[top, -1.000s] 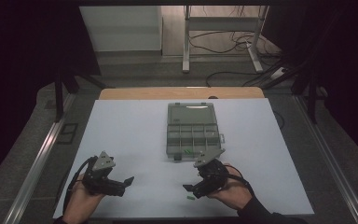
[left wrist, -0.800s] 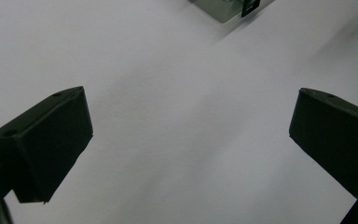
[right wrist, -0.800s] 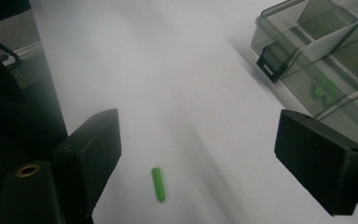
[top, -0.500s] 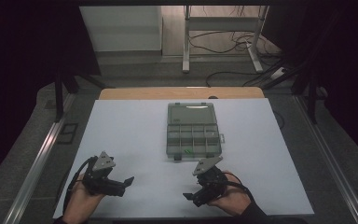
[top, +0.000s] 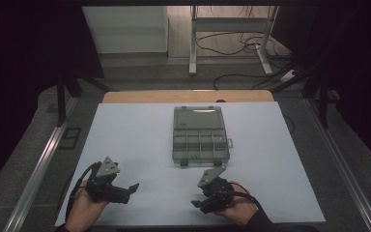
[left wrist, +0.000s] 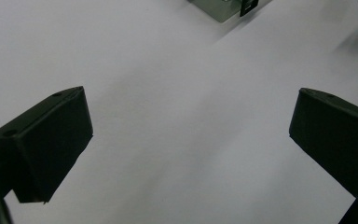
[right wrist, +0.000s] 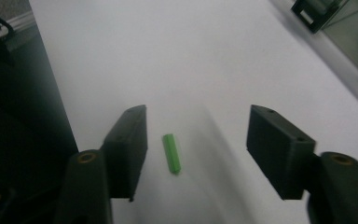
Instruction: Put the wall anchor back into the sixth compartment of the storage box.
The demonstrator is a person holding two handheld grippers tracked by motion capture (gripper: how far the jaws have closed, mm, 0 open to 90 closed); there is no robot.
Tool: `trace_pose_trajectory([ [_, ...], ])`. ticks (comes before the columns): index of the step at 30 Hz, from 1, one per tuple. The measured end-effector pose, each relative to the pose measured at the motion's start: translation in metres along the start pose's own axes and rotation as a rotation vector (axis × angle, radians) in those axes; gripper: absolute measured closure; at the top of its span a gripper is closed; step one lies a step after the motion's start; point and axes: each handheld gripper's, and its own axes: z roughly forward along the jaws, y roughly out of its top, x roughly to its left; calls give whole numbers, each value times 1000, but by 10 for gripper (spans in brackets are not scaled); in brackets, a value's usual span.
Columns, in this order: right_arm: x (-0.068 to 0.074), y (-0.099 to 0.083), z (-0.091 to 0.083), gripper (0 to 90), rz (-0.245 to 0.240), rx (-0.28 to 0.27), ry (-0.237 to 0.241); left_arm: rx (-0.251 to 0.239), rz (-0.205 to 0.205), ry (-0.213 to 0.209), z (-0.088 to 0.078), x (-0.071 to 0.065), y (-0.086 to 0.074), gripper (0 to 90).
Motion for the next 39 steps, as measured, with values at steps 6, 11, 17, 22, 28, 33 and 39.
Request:
trace_pose_trajectory([
  [6, 3, -1, 7, 557, -8, 47, 11, 1, 2, -2, 0, 0, 0, 0],
  [11, 3, -2, 11, 669, -11, 72, 29, 3, 5, -4, 0, 0, 0, 0],
  [17, 5, -2, 14, 760, -23, 100, 47, 3, 4, -2, 0, 0, 0, 0],
  [22, 7, -2, 17, 806, -51, 121, 42, 3, 5, -3, 0, 0, 0, 0],
  [28, 9, 0, 17, 837, -62, 132, 41, 1, 4, -1, 0, 0, 0, 0],
  [33, 9, 2, 14, 837, -64, 112, 40, 0, 3, 0, 0, 0, 0, 0],
  [39, 7, 4, 9, 837, -63, 81, 44, 1, 3, 1, 0, 0, 0, 0],
])
